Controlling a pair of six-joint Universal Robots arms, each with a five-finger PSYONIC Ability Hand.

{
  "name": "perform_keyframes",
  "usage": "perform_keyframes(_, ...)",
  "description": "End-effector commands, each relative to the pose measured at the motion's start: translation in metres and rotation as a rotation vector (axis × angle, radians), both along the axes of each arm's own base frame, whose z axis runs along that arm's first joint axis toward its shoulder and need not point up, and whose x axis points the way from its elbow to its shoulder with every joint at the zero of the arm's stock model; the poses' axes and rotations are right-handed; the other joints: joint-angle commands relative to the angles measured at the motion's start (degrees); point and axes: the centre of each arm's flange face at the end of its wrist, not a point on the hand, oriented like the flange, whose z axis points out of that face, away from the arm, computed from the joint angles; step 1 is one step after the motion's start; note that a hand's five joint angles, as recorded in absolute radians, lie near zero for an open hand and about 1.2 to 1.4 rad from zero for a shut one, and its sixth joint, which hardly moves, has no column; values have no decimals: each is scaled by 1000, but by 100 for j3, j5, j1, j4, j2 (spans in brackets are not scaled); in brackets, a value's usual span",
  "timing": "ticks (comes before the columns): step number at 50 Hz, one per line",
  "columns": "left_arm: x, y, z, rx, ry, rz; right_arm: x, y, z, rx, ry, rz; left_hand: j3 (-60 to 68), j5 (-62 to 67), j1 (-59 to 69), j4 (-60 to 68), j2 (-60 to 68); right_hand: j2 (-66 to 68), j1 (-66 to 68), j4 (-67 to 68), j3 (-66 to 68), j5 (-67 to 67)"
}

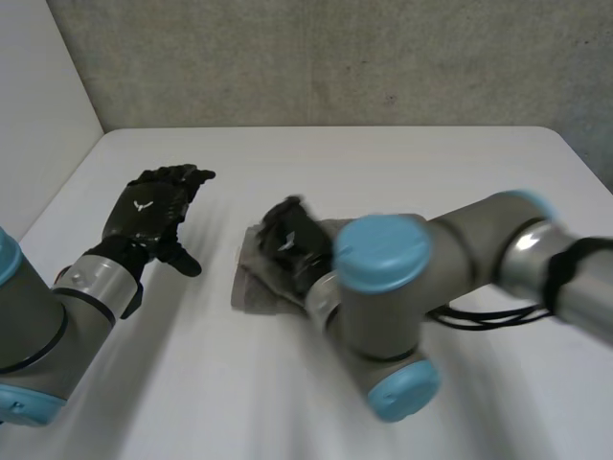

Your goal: Fold the laundry

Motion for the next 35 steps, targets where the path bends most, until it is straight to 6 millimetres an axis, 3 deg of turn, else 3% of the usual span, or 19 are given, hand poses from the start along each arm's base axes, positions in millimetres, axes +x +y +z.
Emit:
perform_keyframes(1,-20,3,-1,-4,3,-59,-76,-37,24,317,-319,-257,48,-162,28,51,51,-406,-346,-459,-377,-356)
perform_keyframes(3,-29,6,-3,-1,2,-84,-91,-41,16,375,-330,-288,48,-162,28,51,51,-406,-346,-459,-377,-356)
perform_keyframes(5,-40,7,-7,2,-2,-99,-117,-42,-6,464,-263,-334,48,-162,28,51,51,-406,-346,-459,-377,-356)
perform_keyframes(9,-45,8,-10,9,-9,-81,-139,-44,-23,492,-180,-381,48,-162,28,51,51,-406,-346,-459,-377,-356)
perform_keyframes(14,-46,12,-12,13,-15,-70,-155,-53,-37,454,-58,-406,48,-162,28,51,51,2024,2085,1971,2054,2074)
perform_keyframes(16,-45,13,-12,14,-15,-69,-156,-60,-35,362,9,-418,48,-162,28,51,51,6568,6629,6515,6598,6619)
perform_keyframes(17,-45,13,-12,14,-15,-69,-156,-60,-35,361,9,-418,48,-162,28,51,51,6593,6654,6540,6623,6644)
perform_keyframes(20,-45,14,-10,12,-13,-66,-151,-80,-6,131,-19,-460,48,-162,28,51,51,6594,6654,6541,6623,6644)
perform_keyframes(21,-44,13,-10,12,-13,-63,-141,-82,12,21,-36,-444,48,-162,28,51,51,6594,6654,6541,6623,6644)
perform_keyframes(22,-44,13,-10,12,-13,-63,-140,-82,12,20,-36,-444,48,-162,28,51,51,6594,6654,6541,6623,6644)
perform_keyframes(24,-43,15,-6,4,-9,-59,-91,-58,36,-155,-23,-289,48,-162,28,51,51,6594,6654,6541,6623,6644)
perform_keyframes(25,-43,15,-6,4,-9,-59,-91,-57,36,-156,-23,-288,48,-162,28,51,51,6594,6654,6541,6623,6644)
perform_keyframes(27,-40,15,-2,-7,-4,-50,-40,-20,40,-276,56,-98,48,-162,28,51,51,6594,6654,6541,6623,6644)
perform_keyframes(28,-40,15,-2,-7,-4,-50,-39,-19,40,-276,57,-97,48,-162,28,51,51,6594,6654,6541,6623,6644)
perform_keyframes(29,-39,14,0,-12,0,-47,-20,-2,32,-321,116,-10,48,-162,28,51,51,6594,6654,6541,6623,6644)
perform_keyframes(30,-39,14,0,-12,0,-47,-20,-2,32,-321,117,-10,48,-162,28,51,51,6594,6654,6541,6623,6644)
perform_keyframes(32,-37,13,6,-27,8,-39,5,27,6,-360,234,161,48,-162,28,51,51,6594,6654,6541,6623,6644)
perform_keyframes(33,-37,13,6,-27,8,-39,5,27,6,-360,235,162,48,-162,28,51,51,6594,6654,6541,6623,6644)
perform_keyframes(35,-32,11,7,-25,7,-24,11,45,-25,-302,310,281,48,-162,28,51,51,6594,6654,6541,6623,6644)
